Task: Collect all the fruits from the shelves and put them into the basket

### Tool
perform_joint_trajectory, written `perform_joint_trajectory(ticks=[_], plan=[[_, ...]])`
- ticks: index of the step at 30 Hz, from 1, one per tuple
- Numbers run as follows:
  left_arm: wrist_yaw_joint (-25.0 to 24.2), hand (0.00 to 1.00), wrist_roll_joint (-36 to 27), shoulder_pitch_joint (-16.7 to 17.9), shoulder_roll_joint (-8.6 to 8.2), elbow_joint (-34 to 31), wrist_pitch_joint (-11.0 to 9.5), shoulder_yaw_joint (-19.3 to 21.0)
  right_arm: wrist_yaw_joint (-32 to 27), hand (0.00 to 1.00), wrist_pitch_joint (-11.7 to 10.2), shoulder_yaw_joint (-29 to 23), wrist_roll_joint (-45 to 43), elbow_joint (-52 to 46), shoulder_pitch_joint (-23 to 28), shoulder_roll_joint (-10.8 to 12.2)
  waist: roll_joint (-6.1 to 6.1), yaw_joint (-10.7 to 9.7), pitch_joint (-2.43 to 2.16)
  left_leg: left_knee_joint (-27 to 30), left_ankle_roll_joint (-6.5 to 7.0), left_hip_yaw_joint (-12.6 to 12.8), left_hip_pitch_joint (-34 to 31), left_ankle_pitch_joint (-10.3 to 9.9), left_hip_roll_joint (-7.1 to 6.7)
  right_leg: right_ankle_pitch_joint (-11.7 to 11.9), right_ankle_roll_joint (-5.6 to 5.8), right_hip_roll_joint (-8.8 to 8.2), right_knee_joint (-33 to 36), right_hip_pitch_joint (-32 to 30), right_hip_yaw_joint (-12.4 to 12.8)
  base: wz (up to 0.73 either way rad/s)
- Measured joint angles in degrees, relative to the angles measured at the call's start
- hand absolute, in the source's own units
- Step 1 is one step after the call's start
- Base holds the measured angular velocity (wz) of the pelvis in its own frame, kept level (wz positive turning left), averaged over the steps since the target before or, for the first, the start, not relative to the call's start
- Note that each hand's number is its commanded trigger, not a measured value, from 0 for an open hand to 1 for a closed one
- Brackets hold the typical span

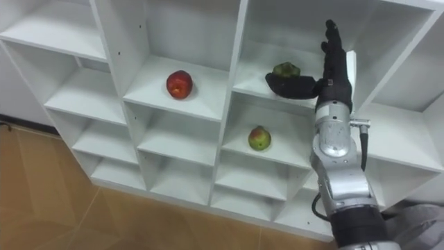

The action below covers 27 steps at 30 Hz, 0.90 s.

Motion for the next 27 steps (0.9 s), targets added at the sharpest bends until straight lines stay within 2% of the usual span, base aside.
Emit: perform_joint_trajectory(ticks=[6, 12, 19, 27], plan=[[-0.6, 1.00, 0.0, 0.4, -0.04, -1.7, 0.7, 0.0, 1.0, 0.00, 1.6, 0.0, 0.0, 2.3, -0.1, -1.0, 0.36, 0.1, 0.26, 0.0, 0.00, -0.5, -0.1, 0.0, -0.02, 0.0, 0.01, -0.08, 0.0, 0.0, -0.9, 0.03], [-1.6, 1.00, 0.0, 0.6, -0.08, -1.6, 1.1, 0.1, 2.6, 0.00, 2.8, 0.0, 0.1, 8.9, -0.1, -2.5, -0.05, 0.5, 0.41, 0.2, -0.01, -0.6, 0.0, 0.0, -0.02, 0.0, 0.02, -0.11, 0.0, 0.4, -1.0, 0.00], [-2.2, 1.00, 0.0, 0.5, -0.04, -1.7, 1.2, 0.0, 4.2, 0.00, 2.9, 0.0, -2.1, 10.4, -0.2, -3.3, -0.39, 1.0, 0.19, 0.4, -0.02, -0.6, 0.0, 0.0, -0.01, 0.0, 0.01, -0.08, 0.0, 0.4, -1.0, 0.00], [-2.6, 1.00, 0.0, 0.4, 0.00, -1.7, 1.1, 0.1, 6.0, 0.00, 2.9, 0.0, -4.4, 10.4, -0.2, -4.0, -0.33, 1.0, 0.23, 0.3, -0.02, -0.6, -0.2, 0.0, -0.01, 0.0, 0.01, -0.06, 0.0, 0.5, -1.0, 0.00]])
